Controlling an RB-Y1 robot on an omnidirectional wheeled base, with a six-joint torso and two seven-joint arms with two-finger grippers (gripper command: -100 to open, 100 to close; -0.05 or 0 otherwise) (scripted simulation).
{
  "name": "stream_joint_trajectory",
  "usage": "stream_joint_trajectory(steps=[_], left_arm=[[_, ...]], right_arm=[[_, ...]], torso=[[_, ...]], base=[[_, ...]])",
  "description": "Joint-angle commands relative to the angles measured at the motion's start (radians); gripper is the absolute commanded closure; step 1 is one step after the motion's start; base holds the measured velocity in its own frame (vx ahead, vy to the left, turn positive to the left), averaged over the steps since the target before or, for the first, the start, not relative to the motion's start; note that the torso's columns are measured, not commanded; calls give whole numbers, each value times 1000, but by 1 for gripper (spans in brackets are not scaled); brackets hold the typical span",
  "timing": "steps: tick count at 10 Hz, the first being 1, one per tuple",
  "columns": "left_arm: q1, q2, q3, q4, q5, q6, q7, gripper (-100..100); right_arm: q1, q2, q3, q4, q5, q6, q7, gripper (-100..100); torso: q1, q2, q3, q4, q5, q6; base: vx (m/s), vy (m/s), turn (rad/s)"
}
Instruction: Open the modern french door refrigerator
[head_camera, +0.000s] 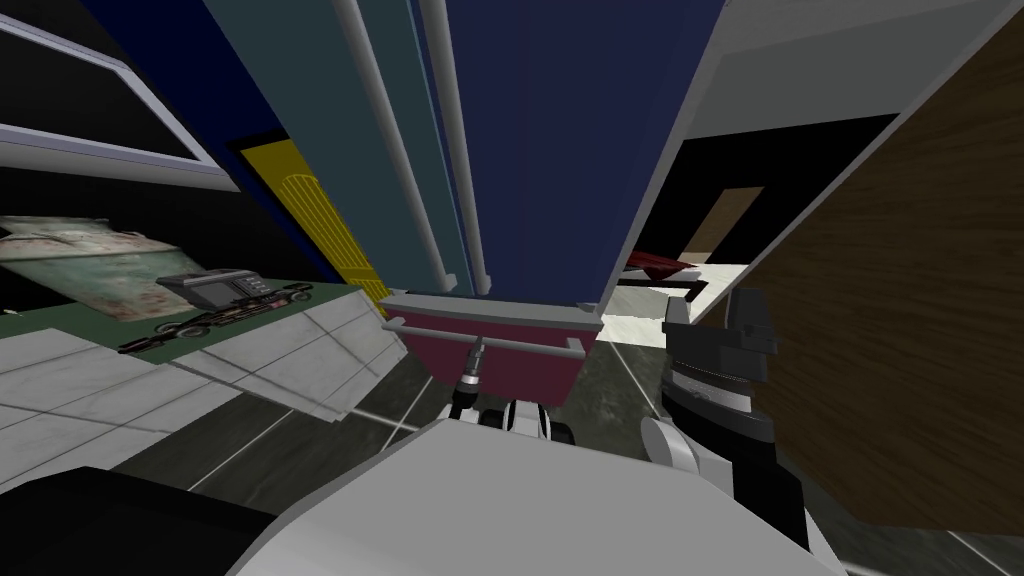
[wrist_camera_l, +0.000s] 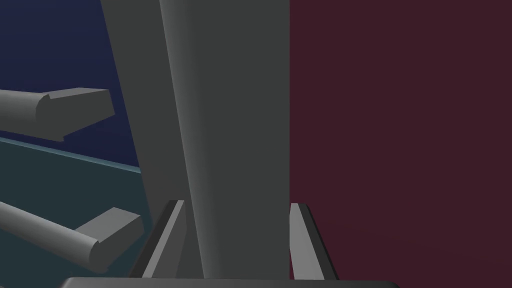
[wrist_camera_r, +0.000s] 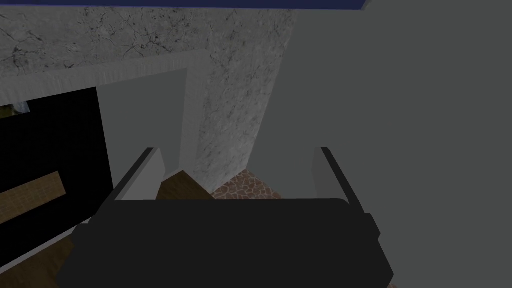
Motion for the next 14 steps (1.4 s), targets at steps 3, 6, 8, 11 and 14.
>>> stream_joint_trajectory(steps=[3, 6, 8, 11, 14], left_arm=[[2, 7, -9, -17, -5, 40, 9, 100], [27, 12, -19, -34, -10, 46, 18, 100], [25, 14, -19, -40, -9, 38, 21, 100], [36, 18, -25, -44, -13, 44, 26, 100], [51, 21, -31, -64, -16, 41, 32, 100]], right_arm=[[0, 0, 0, 0, 0, 0, 0, 0], [0, 0, 0, 0, 0, 0, 0, 0], [0, 0, 0, 0, 0, 0, 0, 0], [0, 0, 0, 0, 0, 0, 0, 0], [0, 0, 0, 0, 0, 0, 0, 0]], torso=[[1, -1, -1, 1, 0, 0], [0, 6, 4, 1, 0, 0], [-1, -2, -1, 2, -1, 1], [1, 7, 4, 2, 0, -1], [-1, -2, -1, 3, -2, 1]], base=[[-104, 4, 26], [-175, -19, 45], [-115, -2, 21], [-196, 23, 15], [-168, 1, 23]])
